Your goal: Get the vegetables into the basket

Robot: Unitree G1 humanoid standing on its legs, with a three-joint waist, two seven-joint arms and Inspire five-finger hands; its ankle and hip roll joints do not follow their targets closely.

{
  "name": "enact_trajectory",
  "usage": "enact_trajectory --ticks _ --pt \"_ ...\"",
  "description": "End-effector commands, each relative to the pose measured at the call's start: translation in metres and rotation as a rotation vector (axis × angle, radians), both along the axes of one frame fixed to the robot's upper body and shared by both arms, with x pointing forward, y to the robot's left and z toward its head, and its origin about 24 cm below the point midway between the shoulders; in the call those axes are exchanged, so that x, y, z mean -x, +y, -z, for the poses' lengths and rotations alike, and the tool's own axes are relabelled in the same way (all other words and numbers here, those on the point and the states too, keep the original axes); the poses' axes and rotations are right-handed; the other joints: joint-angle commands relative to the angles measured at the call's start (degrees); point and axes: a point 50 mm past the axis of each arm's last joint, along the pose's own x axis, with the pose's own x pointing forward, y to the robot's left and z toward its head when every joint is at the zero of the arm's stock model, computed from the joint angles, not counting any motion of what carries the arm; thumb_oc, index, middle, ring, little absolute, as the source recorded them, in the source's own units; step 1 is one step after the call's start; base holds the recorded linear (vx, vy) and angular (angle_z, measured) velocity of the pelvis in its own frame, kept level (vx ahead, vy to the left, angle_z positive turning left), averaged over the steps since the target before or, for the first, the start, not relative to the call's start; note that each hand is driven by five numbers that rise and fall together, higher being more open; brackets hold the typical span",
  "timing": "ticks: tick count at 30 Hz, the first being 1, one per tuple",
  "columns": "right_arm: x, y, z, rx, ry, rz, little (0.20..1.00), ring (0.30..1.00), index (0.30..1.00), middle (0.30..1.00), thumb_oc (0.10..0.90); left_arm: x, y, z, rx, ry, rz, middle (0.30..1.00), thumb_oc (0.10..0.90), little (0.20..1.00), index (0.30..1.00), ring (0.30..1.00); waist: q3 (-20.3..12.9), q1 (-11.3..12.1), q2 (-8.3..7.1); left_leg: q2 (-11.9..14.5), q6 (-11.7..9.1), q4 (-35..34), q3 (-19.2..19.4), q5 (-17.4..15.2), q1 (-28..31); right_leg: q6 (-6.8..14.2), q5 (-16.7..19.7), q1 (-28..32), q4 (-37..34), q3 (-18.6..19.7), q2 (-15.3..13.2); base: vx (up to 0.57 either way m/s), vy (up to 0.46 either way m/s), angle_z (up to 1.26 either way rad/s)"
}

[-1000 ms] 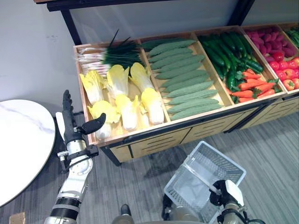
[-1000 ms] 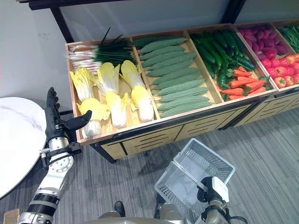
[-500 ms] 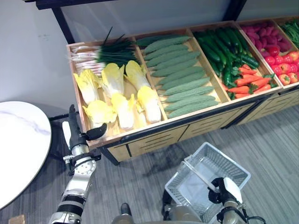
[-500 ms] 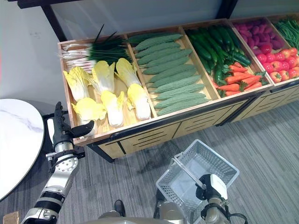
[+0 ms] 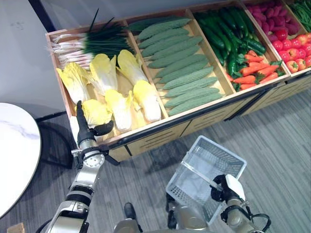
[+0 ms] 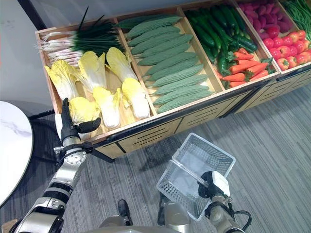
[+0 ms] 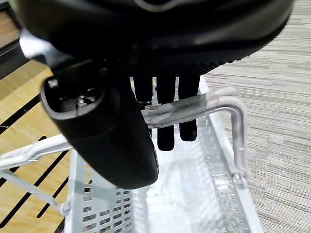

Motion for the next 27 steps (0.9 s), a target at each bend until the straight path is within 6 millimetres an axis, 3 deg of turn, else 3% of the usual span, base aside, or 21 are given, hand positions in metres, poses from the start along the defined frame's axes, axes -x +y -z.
enact_trajectory --ticks 1,4,7,8,9,10,12,13,14,18,23,25,27 --pt "-0.018 -0.008 -0.017 0.040 -0.132 -0.028 0.300 0.300 0.300 0.300 0.400 -0.008 0.013 -0.007 -0.110 0.029 -0.120 1.000 0.900 1.000 1.000 1.000 -2.51 -0.25 -1.79 2.13 -2.11 -0.01 -3.60 -0.29 0.11 6.84 -1.77 1.14 0.49 5.10 -4.30 0.00 0.000 0.00" --pt "-0.015 -0.006 -0.014 0.040 -0.125 -0.028 0.300 0.300 0.300 0.300 0.400 0.008 0.030 0.029 -0.170 0.264 -0.293 1.000 0.900 1.000 1.000 1.000 -2.65 -0.12 -1.75 2.19 -2.16 -0.01 -3.41 -0.52 0.65 6.72 -1.88 1.61 0.45 5.04 -4.25 0.02 -0.008 -0.06" --pt "-0.013 -0.003 -0.011 0.036 -0.119 -0.030 0.300 0.300 0.300 0.300 0.400 0.022 0.031 0.051 -0.190 0.383 -0.363 1.000 0.900 1.000 1.000 1.000 -3.04 -0.02 -1.77 2.10 -2.12 -0.01 -3.47 -0.74 1.03 6.68 -2.03 2.05 0.41 4.91 -4.32 0.01 -0.004 -0.09" --pt "-0.013 -0.003 -0.011 0.036 -0.120 -0.037 0.300 0.300 0.300 0.300 0.400 0.025 0.032 0.056 -0.198 0.407 -0.376 0.860 0.800 0.860 0.860 0.860 -3.07 -0.03 -1.73 2.09 -2.14 -0.01 -3.42 -0.79 1.12 6.66 -2.08 2.14 0.41 4.92 -4.33 0.00 0.006 -0.12" --pt "-0.015 -0.002 -0.012 0.037 -0.123 -0.038 0.300 0.300 0.300 0.300 0.400 0.041 0.031 0.076 -0.179 0.516 -0.397 0.454 0.510 0.454 0.454 0.454 -3.21 0.03 -1.61 2.05 -2.09 -0.01 -3.23 -0.91 1.41 6.64 -2.09 2.32 0.44 4.94 -4.38 -0.01 0.011 -0.11" --pt "-0.015 -0.002 -0.012 0.037 -0.123 -0.038 0.300 0.300 0.300 0.300 0.400 0.041 0.031 0.076 -0.179 0.515 -0.397 0.300 0.400 0.300 0.300 0.300 -3.17 0.05 -1.60 2.06 -2.10 -0.01 -3.21 -0.92 1.44 6.65 -2.09 2.34 0.44 4.96 -4.37 -0.01 0.015 -0.11" --pt "-0.019 -0.002 -0.013 0.038 -0.122 -0.056 0.300 0.300 0.300 0.300 0.400 0.065 0.035 0.100 -0.135 0.650 -0.435 0.300 0.400 0.300 0.300 0.300 -3.57 -0.18 -1.40 2.01 -2.09 -0.01 -2.65 -1.08 2.03 6.71 -2.01 2.60 0.40 5.22 -4.38 0.00 0.026 -0.09" --pt "-0.019 -0.002 -0.013 0.038 -0.122 -0.056 0.300 0.300 0.300 0.300 0.400 0.065 0.035 0.100 -0.134 0.649 -0.435 0.300 0.400 0.300 0.300 0.300 -3.52 -0.16 -1.40 2.02 -2.09 -0.01 -2.63 -1.09 2.07 6.72 -2.01 2.63 0.40 5.24 -4.37 0.02 0.037 -0.13" --pt "-0.023 0.000 -0.015 0.039 -0.128 -0.076 0.300 0.300 0.300 0.300 0.400 0.079 0.042 0.108 -0.090 0.706 -0.503 0.300 0.400 0.300 0.300 0.300 -4.07 -0.55 -1.39 2.09 -2.18 -0.01 -2.13 -1.24 2.58 6.76 -2.02 2.80 0.29 5.54 -4.32 0.02 0.028 -0.17" --pt "-0.023 -0.002 -0.014 0.055 -0.111 -0.092 0.300 0.300 0.300 0.300 0.400 0.079 0.044 0.107 -0.042 0.688 -0.586 0.300 0.400 0.300 0.300 0.300 -4.86 -0.91 -1.16 2.04 -2.27 -0.01 -1.64 -1.51 3.25 6.83 -2.13 3.30 0.22 5.70 -4.32 0.02 0.024 -0.14" --pt "-0.016 -0.008 -0.012 0.077 -0.100 -0.068 0.300 0.300 0.300 0.300 0.400 0.055 0.041 0.080 0.062 0.441 -0.729 0.300 0.400 0.300 0.300 0.300 -4.85 -0.34 -0.80 1.87 -2.19 -0.01 -2.15 -1.59 3.41 6.96 -2.22 3.86 0.21 5.16 -4.63 0.00 0.016 0.02" --pt "-0.005 -0.008 -0.008 0.072 -0.082 -0.036 0.300 0.300 0.300 0.300 0.400 0.027 0.043 0.016 0.083 -0.004 -0.788 0.300 0.400 0.300 0.300 0.300 -4.59 0.52 -1.11 1.84 -2.14 -0.01 -2.85 -1.82 3.43 7.04 -2.53 4.35 0.20 4.49 -4.79 -0.01 -0.012 0.03" --pt "0.001 -0.001 -0.003 0.028 -0.074 0.003 0.300 0.300 0.300 0.300 0.400 0.032 0.040 -0.054 0.002 -0.429 -0.775 0.300 0.400 0.300 0.300 0.300 -4.71 1.84 -2.36 1.67 -1.92 -0.01 -3.92 -1.80 2.78 6.99 -2.57 4.40 0.12 3.81 -5.06 -0.03 -0.055 0.30"
